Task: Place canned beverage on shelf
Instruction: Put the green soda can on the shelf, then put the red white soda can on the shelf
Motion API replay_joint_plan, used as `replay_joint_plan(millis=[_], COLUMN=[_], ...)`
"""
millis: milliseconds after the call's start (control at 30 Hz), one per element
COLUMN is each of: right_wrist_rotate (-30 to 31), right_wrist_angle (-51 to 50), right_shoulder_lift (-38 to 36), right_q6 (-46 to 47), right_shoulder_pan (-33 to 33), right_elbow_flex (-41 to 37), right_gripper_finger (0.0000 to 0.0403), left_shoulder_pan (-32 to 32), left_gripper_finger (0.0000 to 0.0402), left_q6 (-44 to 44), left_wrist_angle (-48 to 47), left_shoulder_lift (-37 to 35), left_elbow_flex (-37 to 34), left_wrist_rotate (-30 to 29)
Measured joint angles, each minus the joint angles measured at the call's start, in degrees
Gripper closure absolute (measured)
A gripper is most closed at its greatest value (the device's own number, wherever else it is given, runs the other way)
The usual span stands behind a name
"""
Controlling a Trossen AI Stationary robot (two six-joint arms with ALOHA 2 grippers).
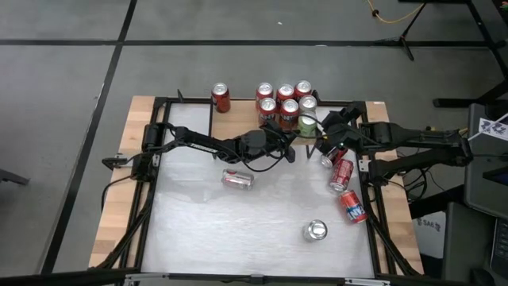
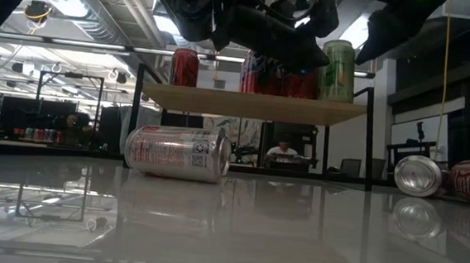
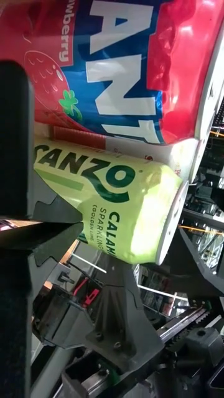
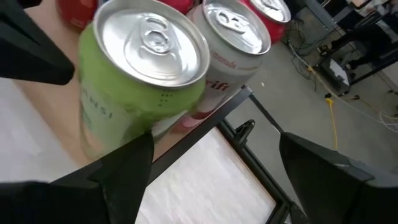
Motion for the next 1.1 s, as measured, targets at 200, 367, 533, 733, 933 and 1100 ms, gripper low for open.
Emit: replay_joint_plan(millis=[200,367,533,733,933,1100], right_wrist_rotate=[2.1,2.0,-1.4,-9.6,-18.2,-20.5], right_wrist_angle=[0.0,-1.7,-8.3,-11.7,-11.5,-8.7], right_shoulder_lift=[0.0,0.0,0.0,-0.9,-0.9,-0.9], right_q6=[0.0,-0.2,4.0,7.2,8.2,9.8], right_shoulder_pan=[0.0,0.0,0.0,0.1,0.1,5.2], right_elbow_flex=[0.0,0.3,2.9,4.2,4.0,2.6], right_gripper_finger=[0.0065,0.0065,0.0065,0.0065,0.0065,0.0065], left_shoulder_pan=[0.0,-0.5,-3.0,-7.7,-12.1,-14.1], left_gripper_finger=[0.0401,0.0401,0.0401,0.0401,0.0401,0.0402], left_q6=[0.0,1.3,5.6,10.6,12.0,12.1], left_wrist_angle=[-0.4,-1.1,-1.4,-2.0,-1.9,-1.9], left_shoulder_lift=[0.0,0.0,0.0,-0.3,-0.9,-1.5], left_elbow_flex=[0.0,0.0,0.0,0.0,0.0,0.0], left_wrist_rotate=[0.0,-0.1,-0.1,0.0,0.0,0.0])
